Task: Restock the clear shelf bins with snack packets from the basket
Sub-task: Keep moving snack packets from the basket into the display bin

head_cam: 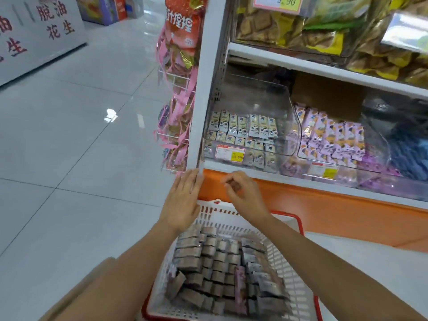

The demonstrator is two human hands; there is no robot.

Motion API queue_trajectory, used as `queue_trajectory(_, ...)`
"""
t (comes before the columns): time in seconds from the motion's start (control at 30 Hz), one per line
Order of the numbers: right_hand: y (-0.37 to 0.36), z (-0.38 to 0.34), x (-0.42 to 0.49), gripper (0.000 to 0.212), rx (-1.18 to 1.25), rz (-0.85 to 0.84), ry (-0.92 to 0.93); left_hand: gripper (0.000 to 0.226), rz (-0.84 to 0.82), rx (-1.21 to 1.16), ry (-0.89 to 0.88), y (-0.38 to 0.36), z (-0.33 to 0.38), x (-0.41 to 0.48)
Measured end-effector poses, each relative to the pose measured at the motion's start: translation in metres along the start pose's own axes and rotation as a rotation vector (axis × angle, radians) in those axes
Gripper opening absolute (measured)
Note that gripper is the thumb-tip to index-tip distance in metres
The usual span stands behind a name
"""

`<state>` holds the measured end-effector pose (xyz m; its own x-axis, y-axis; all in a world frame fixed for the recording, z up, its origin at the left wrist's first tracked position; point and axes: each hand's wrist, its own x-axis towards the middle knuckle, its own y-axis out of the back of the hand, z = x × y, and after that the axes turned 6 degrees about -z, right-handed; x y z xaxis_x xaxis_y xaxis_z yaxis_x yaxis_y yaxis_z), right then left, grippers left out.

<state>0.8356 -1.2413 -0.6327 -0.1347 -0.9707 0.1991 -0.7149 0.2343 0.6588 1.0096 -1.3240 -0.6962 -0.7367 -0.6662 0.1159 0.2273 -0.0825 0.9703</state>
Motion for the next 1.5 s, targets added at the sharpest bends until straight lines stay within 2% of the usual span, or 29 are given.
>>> queue_trajectory(0.17,-0.056,0.057,-0.033,0.018,-0.035,-0.170,-0.205,0.069,-0.164,-0.030,0.121,-0.052,-0.014,-0.035)
queue_trajectory(0.3,-0.090,0.103,-0.051,0.022,-0.140,-0.346,-0.391,0.072,-0.319,-0.005,0.210,-0.073,-0.023,-0.047)
queue_trajectory(0.33,-0.097,0.112,-0.054,0.024,-0.175,-0.397,-0.423,0.074,-0.328,-0.017,0.216,-0.076,-0.026,-0.049)
queue_trajectory(0.4,-0.110,0.128,-0.060,0.028,-0.226,-0.475,-0.466,0.079,-0.245,-0.075,0.193,-0.085,-0.029,-0.055)
queue_trajectory(0.47,-0.124,0.142,-0.064,0.029,-0.258,-0.504,-0.471,0.086,-0.207,-0.123,0.207,-0.091,-0.032,-0.060)
queue_trajectory(0.67,-0.155,0.169,-0.067,0.045,-0.309,-0.625,-0.551,0.077,-0.192,-0.154,0.252,-0.093,-0.032,-0.060)
queue_trajectory(0.9,-0.185,0.175,-0.070,0.033,-0.428,-0.620,-0.621,0.081,-0.211,-0.097,0.300,-0.101,-0.034,-0.061)
queue_trajectory(1.07,-0.191,0.175,-0.077,0.035,-0.457,-0.567,-0.665,0.080,-0.183,-0.123,0.320,-0.101,-0.033,-0.062)
queue_trajectory(1.23,-0.185,0.170,-0.076,0.017,-0.374,-0.550,-0.730,0.085,-0.207,-0.120,0.330,-0.105,-0.033,-0.062)
queue_trajectory(1.37,-0.162,0.163,-0.076,0.022,-0.298,-0.493,-0.675,0.085,-0.221,-0.112,0.335,-0.103,-0.032,-0.061)
queue_trajectory(1.5,-0.132,0.153,-0.072,0.024,-0.176,-0.321,-0.661,0.084,-0.241,-0.070,0.331,-0.097,-0.030,-0.061)
